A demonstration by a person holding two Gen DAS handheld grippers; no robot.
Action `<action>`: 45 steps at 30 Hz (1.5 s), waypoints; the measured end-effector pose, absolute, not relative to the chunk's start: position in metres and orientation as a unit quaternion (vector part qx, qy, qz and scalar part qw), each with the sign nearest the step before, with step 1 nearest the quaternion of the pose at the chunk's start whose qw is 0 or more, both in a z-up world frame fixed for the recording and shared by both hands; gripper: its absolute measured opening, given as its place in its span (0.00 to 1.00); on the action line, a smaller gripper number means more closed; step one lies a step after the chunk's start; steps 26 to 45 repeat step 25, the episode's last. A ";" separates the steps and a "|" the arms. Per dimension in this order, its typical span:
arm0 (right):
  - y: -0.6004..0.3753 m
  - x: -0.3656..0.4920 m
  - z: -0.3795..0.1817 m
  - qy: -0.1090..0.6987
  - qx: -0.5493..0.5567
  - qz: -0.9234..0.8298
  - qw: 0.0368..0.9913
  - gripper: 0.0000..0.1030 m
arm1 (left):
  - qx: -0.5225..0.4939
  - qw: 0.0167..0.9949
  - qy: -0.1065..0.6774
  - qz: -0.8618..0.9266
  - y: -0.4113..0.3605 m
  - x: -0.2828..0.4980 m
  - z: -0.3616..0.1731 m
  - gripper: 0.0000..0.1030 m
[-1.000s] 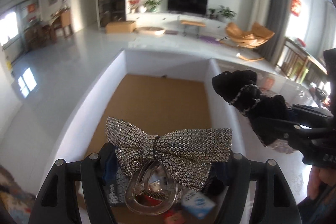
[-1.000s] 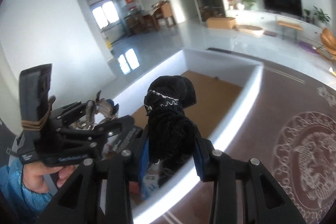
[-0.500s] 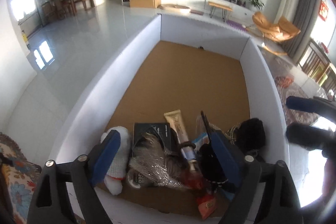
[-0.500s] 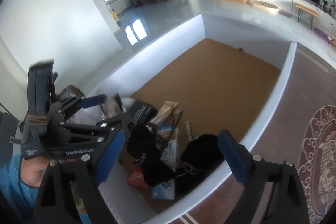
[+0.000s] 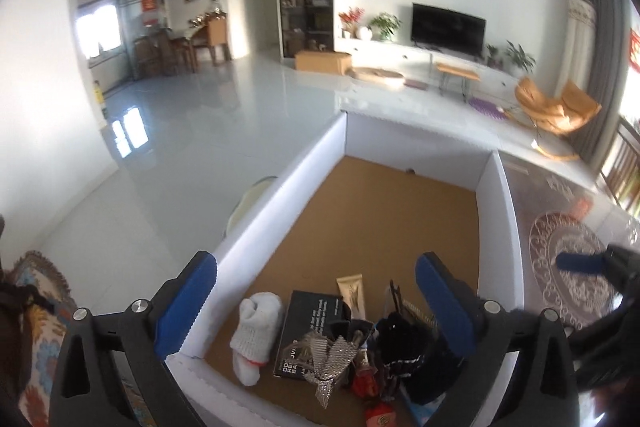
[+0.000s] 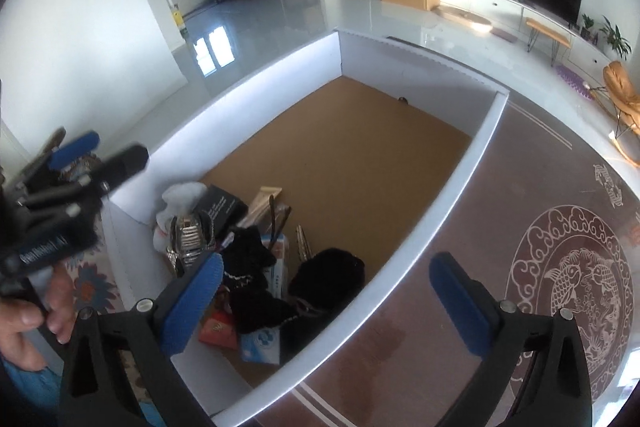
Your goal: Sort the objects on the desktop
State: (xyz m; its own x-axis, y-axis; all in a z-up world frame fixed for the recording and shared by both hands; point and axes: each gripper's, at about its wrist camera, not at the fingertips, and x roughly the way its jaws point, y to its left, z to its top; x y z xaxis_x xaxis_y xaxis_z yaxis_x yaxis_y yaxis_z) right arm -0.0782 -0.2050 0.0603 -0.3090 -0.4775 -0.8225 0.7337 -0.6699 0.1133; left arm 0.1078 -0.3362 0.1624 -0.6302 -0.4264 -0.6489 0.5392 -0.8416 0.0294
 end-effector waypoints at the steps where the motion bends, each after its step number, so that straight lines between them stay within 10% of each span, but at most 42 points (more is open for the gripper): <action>1: -0.204 -0.076 0.061 0.147 0.447 -0.796 0.381 1.00 | 0.331 0.273 0.081 -0.900 -0.335 0.109 0.165 0.99; 45: -0.207 -0.073 0.057 0.169 0.444 -0.792 0.383 1.00 | 0.317 0.339 0.120 -0.877 -0.333 0.118 0.166 1.00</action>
